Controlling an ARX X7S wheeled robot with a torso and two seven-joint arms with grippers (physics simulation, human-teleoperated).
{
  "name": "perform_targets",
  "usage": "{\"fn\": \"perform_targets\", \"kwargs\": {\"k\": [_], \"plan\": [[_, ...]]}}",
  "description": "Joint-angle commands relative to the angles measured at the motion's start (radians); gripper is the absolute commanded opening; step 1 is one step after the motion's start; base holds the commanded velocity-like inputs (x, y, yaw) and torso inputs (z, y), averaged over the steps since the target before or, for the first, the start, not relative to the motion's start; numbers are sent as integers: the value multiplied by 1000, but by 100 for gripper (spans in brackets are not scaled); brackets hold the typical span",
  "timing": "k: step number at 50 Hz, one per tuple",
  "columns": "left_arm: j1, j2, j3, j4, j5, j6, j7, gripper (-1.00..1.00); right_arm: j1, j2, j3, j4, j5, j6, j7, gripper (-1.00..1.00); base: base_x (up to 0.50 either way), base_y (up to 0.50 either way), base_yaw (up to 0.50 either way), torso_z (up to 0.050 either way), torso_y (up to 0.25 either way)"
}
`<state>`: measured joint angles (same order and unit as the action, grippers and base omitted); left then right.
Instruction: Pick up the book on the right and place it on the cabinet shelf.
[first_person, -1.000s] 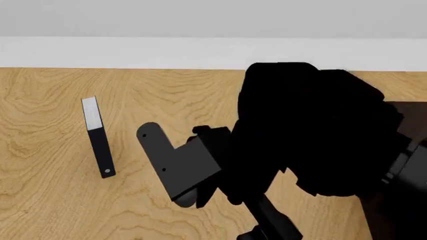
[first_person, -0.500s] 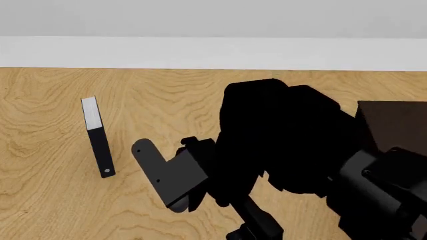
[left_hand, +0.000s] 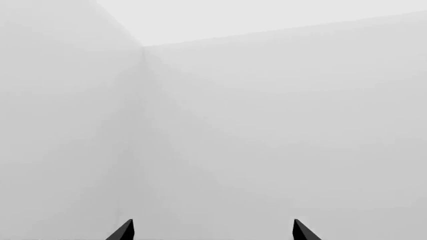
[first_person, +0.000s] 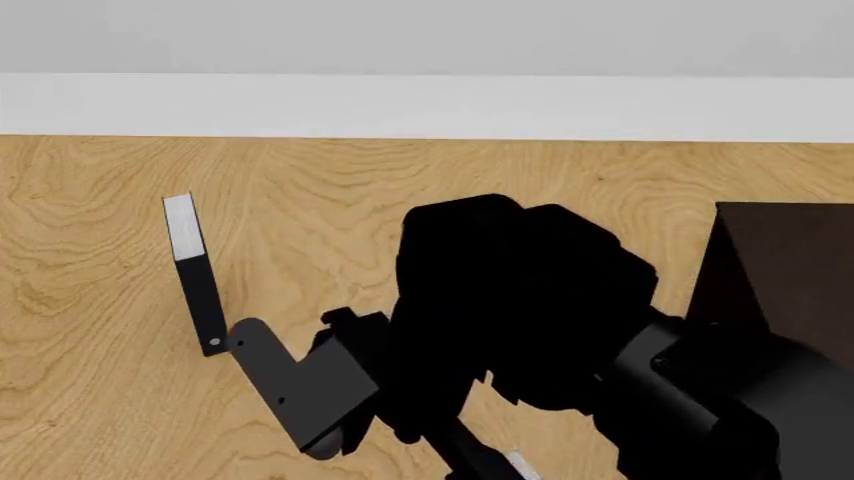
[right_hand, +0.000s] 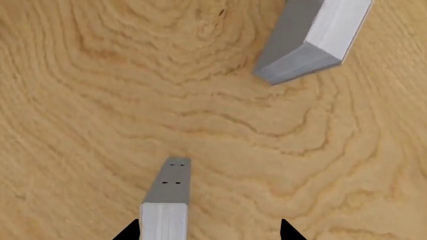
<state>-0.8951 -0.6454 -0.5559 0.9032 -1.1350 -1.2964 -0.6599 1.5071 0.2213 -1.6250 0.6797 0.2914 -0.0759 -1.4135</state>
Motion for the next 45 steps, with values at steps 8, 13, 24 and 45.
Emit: {"fn": "perform_targets", "kwargs": {"k": [8, 13, 24, 45], "plan": [[37, -23, -54, 5, -44, 8, -15, 100, -57, -14, -5, -27, 29, 15, 23, 100, 0, 0, 0, 0, 0], [45, -26, -58, 6, -49, 12, -18, 100, -70, -16, -7, -26, 35, 18, 27, 100, 0, 0, 0, 0, 0], [63, -31, -63, 7, -51, 24, -22, 100, -110, 6, -40, -53, 35, 55, 28, 100, 0, 0, 0, 0, 0], [87, -31, -47, 2, -33, 58, -19, 100, -108, 29, -117, -81, 6, 149, -3, 100, 0, 0, 0, 0, 0]]}}
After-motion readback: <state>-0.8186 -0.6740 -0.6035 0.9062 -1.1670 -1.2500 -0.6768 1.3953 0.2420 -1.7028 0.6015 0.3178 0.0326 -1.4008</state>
